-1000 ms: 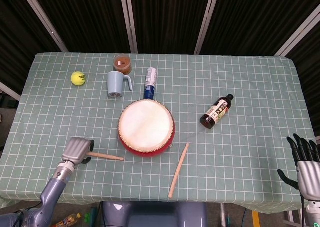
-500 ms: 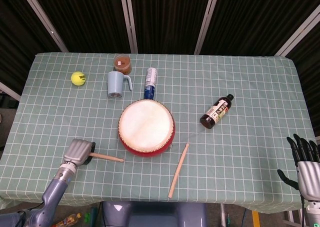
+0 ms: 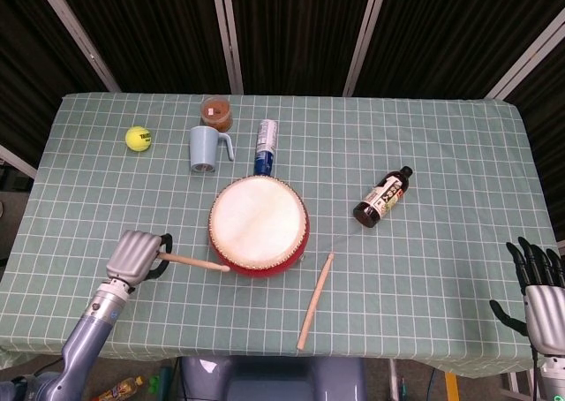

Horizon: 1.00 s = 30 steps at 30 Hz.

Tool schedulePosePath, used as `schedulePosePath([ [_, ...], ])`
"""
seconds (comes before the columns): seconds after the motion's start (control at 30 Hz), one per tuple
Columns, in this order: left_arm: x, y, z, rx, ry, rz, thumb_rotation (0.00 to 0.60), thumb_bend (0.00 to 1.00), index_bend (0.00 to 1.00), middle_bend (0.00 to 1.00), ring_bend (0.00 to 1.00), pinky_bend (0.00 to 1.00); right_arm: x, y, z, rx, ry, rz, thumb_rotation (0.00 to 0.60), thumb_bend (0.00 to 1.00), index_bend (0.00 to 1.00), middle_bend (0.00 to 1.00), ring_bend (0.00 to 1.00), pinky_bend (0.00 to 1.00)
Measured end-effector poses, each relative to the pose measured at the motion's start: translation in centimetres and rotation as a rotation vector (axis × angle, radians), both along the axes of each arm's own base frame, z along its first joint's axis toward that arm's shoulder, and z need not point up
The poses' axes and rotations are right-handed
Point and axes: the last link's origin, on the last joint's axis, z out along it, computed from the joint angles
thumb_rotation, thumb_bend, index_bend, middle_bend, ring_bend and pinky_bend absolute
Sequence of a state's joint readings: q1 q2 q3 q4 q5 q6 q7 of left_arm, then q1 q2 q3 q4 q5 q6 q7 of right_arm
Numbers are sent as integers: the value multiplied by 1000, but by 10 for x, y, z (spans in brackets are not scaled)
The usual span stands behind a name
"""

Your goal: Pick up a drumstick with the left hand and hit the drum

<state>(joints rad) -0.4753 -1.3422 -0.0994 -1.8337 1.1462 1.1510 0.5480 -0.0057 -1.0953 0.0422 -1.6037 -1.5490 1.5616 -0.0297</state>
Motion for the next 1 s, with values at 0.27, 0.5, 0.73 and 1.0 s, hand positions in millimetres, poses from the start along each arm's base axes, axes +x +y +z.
schedulePosePath([
  [0.27,38,11,47,139,-177,-58,600,540,729,1000,1000,995,1,0,-1,1,0,1,600,252,0,0,0,36],
  [0.5,62,36,44,220,-257,-108,600,539,729,1000,1000,995,2,-1,-3,6,-2,2,600,251,0,0,0,36],
  [0.73,99,69,21,234,-197,-137,600,538,734,1000,1000,995,1,-2,-3,9,-11,-1,600,252,0,0,0,36],
  [1.0,94,81,-19,143,37,-60,600,540,747,1000,1000,995,-1,-3,0,6,-29,-8,600,252,0,0,0,36],
])
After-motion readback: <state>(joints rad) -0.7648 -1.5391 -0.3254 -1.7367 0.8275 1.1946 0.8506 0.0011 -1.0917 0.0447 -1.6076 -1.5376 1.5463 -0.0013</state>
